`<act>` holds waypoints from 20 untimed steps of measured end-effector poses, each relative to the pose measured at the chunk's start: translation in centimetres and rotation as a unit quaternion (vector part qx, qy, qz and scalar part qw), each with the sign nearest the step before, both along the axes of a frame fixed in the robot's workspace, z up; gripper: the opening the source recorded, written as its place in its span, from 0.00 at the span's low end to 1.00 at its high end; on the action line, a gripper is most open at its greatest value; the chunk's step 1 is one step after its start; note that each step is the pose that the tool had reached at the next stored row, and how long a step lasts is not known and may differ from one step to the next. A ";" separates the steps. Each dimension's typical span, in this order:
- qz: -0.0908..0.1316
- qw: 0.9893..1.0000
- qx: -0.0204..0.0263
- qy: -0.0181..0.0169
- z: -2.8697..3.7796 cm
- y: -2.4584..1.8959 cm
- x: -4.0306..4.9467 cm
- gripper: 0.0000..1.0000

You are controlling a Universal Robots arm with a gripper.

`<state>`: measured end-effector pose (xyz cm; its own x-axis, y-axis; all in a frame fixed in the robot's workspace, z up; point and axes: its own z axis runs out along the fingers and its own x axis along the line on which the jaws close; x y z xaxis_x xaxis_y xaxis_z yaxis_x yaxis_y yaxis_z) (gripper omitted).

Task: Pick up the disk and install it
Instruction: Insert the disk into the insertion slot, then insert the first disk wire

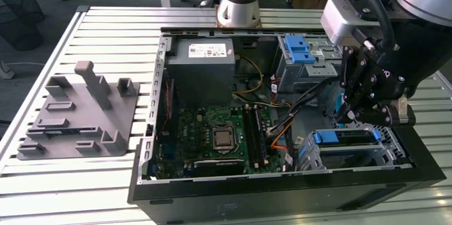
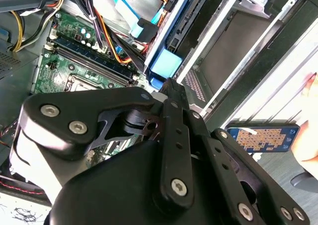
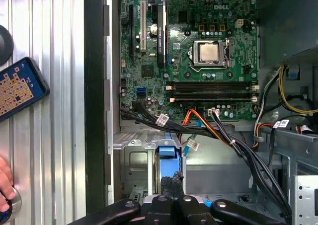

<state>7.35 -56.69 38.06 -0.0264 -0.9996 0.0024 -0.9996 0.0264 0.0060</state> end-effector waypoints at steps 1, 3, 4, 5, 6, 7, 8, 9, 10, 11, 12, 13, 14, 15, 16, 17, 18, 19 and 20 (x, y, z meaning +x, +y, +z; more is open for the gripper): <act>0.000 1.000 0.000 0.000 0.00 0.00 0.00 0.11; 0.000 1.000 0.000 0.000 0.00 0.00 0.00 0.11; 0.000 1.000 0.000 0.000 0.00 0.00 0.00 0.11; 0.000 1.000 0.000 0.000 0.00 0.00 0.00 0.11; 0.000 1.000 0.000 0.000 0.00 0.00 0.00 0.11; 0.000 1.000 0.000 0.000 0.00 0.00 0.00 0.11; 0.000 1.000 0.000 0.000 0.00 0.00 0.00 0.11; 0.000 1.000 0.000 0.000 0.00 0.00 0.00 0.11; 0.000 1.000 0.000 0.000 0.00 0.00 0.00 0.11; 0.000 1.000 0.000 0.000 0.00 0.00 0.00 0.11; 0.000 1.000 0.000 0.000 0.00 0.00 0.00 0.11; 0.000 1.000 0.000 0.000 -0.01 0.00 0.04 0.11; 0.000 1.000 0.000 0.000 -0.03 0.00 0.20 0.11; 0.000 1.000 0.000 0.000 -0.05 -0.01 0.49 0.11; 0.000 1.000 0.000 0.000 -0.08 0.00 0.82 0.11; 0.000 1.000 0.000 0.000 -0.12 0.00 1.24 0.11; 0.000 1.000 0.000 0.000 -0.17 0.00 1.69 0.11; 0.000 1.000 0.000 0.000 -0.23 0.00 2.14 0.11; 0.000 1.000 0.000 0.000 -0.29 0.01 2.57 0.11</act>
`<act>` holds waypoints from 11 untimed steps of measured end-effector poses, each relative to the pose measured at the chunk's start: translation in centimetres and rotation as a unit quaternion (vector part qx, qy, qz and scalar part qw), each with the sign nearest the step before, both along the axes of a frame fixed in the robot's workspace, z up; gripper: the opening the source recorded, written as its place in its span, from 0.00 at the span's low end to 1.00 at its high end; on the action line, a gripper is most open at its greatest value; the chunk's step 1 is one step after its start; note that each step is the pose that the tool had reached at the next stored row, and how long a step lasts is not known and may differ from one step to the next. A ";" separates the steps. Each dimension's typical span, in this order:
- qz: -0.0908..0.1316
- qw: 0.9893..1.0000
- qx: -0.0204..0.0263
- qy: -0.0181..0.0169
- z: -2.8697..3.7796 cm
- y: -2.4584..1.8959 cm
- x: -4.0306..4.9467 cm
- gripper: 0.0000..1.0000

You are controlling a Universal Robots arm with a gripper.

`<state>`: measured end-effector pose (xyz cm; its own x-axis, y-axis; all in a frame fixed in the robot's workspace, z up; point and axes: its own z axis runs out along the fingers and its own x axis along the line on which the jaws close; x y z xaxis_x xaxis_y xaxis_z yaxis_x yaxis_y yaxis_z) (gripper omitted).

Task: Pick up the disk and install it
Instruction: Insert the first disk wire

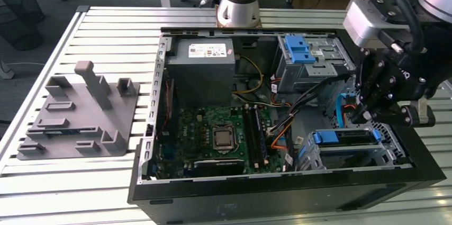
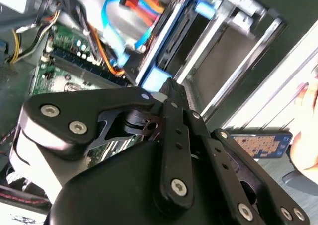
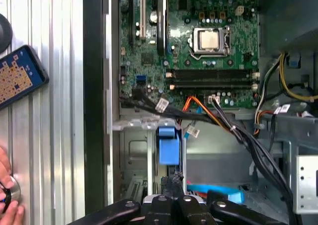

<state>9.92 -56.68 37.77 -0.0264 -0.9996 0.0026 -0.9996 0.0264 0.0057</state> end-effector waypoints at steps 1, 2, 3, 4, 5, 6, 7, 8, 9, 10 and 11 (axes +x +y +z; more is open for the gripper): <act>0.000 1.000 0.000 0.000 -0.08 0.02 0.34 0.11; 0.000 1.000 0.000 0.000 -0.10 0.08 0.59 0.11; 0.000 1.000 0.000 0.000 -0.11 0.19 0.84 0.11; 0.000 1.000 0.000 0.000 -0.15 0.29 1.01 0.11; 0.000 1.000 0.000 0.000 -0.20 0.44 1.19 0.11; 0.000 1.000 0.000 0.000 -0.25 0.61 1.40 0.11; 0.000 1.000 0.000 0.000 -0.32 0.83 1.64 0.11; 0.000 1.000 0.000 0.000 -0.38 1.06 1.86 0.11; 0.000 1.000 0.000 0.000 -0.46 1.31 2.02 0.11; 0.000 1.000 0.000 0.000 -0.54 1.57 2.13 0.11; 0.000 1.000 0.000 0.000 -0.62 1.87 2.21 0.11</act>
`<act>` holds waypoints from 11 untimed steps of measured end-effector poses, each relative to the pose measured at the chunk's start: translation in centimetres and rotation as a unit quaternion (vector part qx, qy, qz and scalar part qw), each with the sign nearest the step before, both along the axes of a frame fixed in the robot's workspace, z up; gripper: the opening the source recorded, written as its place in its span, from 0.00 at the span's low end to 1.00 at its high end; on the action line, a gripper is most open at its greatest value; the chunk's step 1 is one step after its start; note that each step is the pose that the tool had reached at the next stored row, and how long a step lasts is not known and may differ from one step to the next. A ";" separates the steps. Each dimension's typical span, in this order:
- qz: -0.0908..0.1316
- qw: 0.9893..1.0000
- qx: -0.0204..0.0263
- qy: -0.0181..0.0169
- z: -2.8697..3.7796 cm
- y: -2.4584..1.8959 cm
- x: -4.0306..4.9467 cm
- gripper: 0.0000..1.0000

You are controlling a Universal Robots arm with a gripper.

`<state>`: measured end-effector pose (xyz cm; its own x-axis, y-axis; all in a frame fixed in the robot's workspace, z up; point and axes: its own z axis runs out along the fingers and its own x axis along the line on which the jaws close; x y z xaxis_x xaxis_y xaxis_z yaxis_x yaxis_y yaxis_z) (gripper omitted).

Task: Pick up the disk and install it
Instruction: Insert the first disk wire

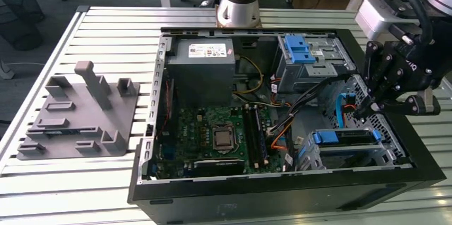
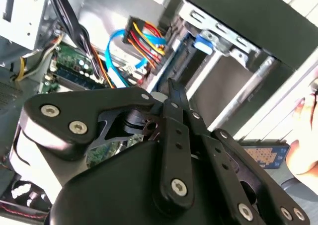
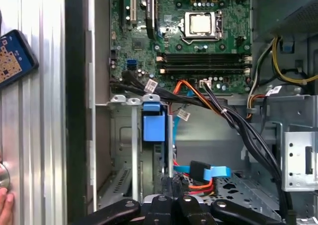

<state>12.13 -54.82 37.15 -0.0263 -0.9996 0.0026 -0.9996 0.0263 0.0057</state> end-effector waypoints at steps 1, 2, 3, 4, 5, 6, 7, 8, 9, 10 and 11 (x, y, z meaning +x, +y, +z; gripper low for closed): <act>0.000 1.000 0.000 0.000 -0.10 0.33 0.06 0.11; 0.000 1.000 0.000 0.000 -0.20 0.72 0.10 0.11; 0.000 1.000 0.000 0.000 -0.30 1.08 0.16 0.11; 0.000 1.000 0.000 0.000 -0.37 1.27 0.22 0.11; 0.000 1.000 0.000 0.000 -0.40 1.32 0.23 0.11; 0.000 1.000 0.000 0.000 -0.40 1.31 0.23 0.11; 0.000 1.000 0.000 0.000 -0.40 1.31 0.23 0.11; 0.000 1.000 0.000 0.000 -0.40 1.32 0.23 0.11; 0.000 1.000 0.000 0.000 -0.40 1.32 0.23 0.11; 0.000 1.000 0.000 0.000 -0.40 1.32 0.23 0.11; 0.000 1.000 0.000 0.000 -0.40 1.32 0.23 0.11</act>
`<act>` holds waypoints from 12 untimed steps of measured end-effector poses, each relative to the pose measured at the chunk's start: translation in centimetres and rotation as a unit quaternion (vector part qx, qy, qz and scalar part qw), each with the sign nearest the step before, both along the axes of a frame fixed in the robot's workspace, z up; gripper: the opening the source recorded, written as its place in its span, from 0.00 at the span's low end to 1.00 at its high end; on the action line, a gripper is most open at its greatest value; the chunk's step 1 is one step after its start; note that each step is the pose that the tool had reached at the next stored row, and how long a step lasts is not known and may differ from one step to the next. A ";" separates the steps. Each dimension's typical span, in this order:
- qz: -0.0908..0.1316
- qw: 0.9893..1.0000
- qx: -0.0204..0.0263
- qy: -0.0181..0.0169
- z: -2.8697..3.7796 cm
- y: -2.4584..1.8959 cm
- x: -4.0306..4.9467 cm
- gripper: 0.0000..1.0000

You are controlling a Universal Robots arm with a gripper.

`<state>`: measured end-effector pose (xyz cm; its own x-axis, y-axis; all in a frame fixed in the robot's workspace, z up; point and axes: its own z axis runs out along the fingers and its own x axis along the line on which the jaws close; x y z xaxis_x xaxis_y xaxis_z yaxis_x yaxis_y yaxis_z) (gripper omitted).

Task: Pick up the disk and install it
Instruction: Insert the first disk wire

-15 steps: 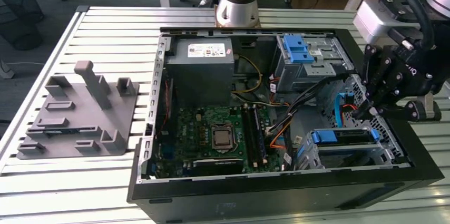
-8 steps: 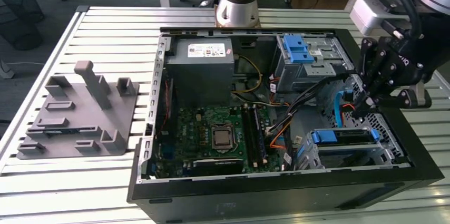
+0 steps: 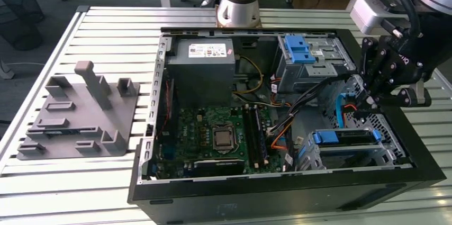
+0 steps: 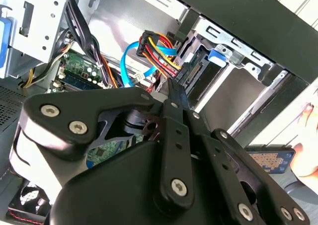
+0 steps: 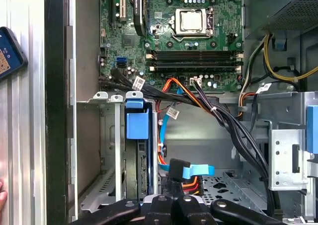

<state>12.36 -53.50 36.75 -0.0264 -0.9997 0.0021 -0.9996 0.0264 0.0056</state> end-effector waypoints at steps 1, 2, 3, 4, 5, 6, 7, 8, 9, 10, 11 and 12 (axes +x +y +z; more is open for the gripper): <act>0.000 1.000 0.000 0.000 0.00 0.00 0.00 0.11; 0.000 1.000 0.000 0.000 0.00 0.00 0.00 0.11; 0.000 1.000 0.000 0.000 0.00 0.00 0.00 0.17; 0.000 1.000 0.000 0.000 0.00 0.00 0.00 0.17; 0.000 1.000 0.000 0.000 0.00 0.00 0.00 0.17; 0.000 1.000 0.000 0.000 0.00 0.00 0.00 0.24; 0.000 1.000 0.000 0.000 0.00 0.00 0.00 0.24; 0.000 1.000 0.000 0.000 0.00 0.00 0.00 0.25; 0.000 1.000 0.000 0.000 0.00 0.00 0.00 0.25; 0.000 1.000 0.000 0.000 0.00 0.00 0.00 0.31; 0.000 1.000 0.000 0.000 0.00 0.00 0.00 0.31; 0.000 1.000 0.000 0.000 0.00 0.00 0.00 0.31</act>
<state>12.36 -53.50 36.75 -0.0263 -0.9997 0.0017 -0.9996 0.0263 0.0055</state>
